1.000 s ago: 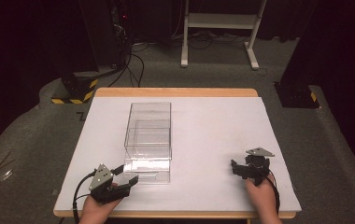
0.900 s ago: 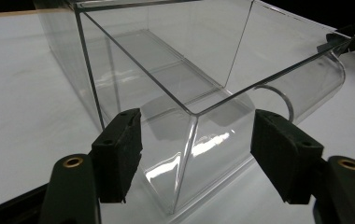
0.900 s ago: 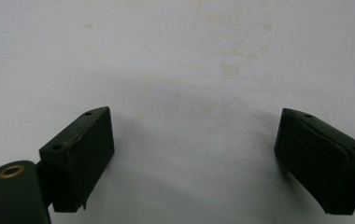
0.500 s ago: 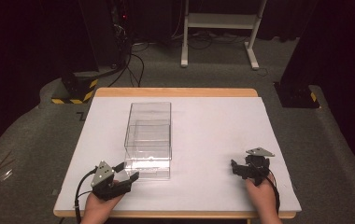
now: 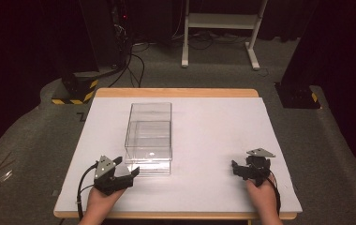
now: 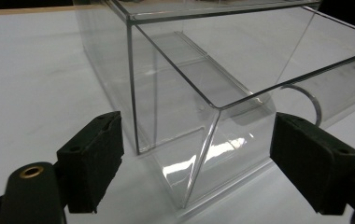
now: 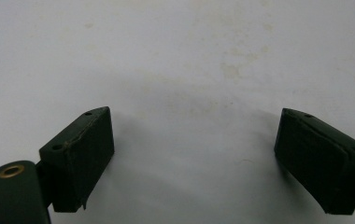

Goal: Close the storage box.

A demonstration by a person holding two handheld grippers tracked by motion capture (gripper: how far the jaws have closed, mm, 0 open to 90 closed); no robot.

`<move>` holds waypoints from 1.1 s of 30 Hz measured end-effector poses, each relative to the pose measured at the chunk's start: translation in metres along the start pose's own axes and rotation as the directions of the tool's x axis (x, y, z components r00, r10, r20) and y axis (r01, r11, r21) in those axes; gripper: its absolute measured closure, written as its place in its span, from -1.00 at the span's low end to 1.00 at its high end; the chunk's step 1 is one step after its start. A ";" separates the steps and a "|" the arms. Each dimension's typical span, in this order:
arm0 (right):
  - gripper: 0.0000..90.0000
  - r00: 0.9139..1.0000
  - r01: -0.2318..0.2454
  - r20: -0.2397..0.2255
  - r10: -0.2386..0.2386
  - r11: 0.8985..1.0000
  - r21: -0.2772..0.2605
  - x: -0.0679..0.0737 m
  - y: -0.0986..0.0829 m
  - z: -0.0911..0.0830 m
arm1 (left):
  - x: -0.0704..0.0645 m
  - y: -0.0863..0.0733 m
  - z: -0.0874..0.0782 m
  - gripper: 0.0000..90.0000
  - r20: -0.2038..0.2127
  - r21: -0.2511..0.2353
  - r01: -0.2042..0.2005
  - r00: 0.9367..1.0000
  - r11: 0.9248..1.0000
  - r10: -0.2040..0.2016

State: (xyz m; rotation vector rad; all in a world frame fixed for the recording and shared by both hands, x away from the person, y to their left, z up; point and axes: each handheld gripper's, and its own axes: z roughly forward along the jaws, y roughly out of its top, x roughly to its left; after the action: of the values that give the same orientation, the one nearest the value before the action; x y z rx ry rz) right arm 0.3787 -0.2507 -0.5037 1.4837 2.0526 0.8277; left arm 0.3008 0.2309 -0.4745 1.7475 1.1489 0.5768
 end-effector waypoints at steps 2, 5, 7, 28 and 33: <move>-0.74 1.000 0.000 0.000 0.000 1.000 0.000 0.000 0.000 0.000 | 0.001 0.001 0.002 -0.63 -0.002 -0.001 0.004 1.000 1.000 -0.004; -0.74 1.000 0.000 0.000 0.000 1.000 0.000 0.000 0.000 0.000 | 0.004 0.003 0.006 -0.66 -0.012 -0.001 0.005 1.000 1.000 -0.005; -0.74 1.000 0.000 0.000 0.000 1.000 0.000 0.000 0.000 0.000 | 0.004 0.003 0.007 -0.66 -0.013 0.001 0.006 1.000 1.000 -0.006; -0.74 1.000 0.000 0.000 0.000 1.000 0.000 0.000 0.000 0.000 | 0.014 0.013 0.024 -0.66 -0.043 0.003 0.005 0.999 1.000 -0.005; -0.74 1.000 0.000 -0.001 0.000 1.000 0.000 0.000 0.000 0.000 | 0.015 0.013 0.027 -0.65 -0.047 -0.006 0.018 0.999 1.000 -0.018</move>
State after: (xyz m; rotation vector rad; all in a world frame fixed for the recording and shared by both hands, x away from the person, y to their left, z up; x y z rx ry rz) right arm 0.3788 -0.2508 -0.5037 1.4838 2.0529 0.8284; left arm 0.3344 0.2303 -0.4772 1.7255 1.1937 0.6124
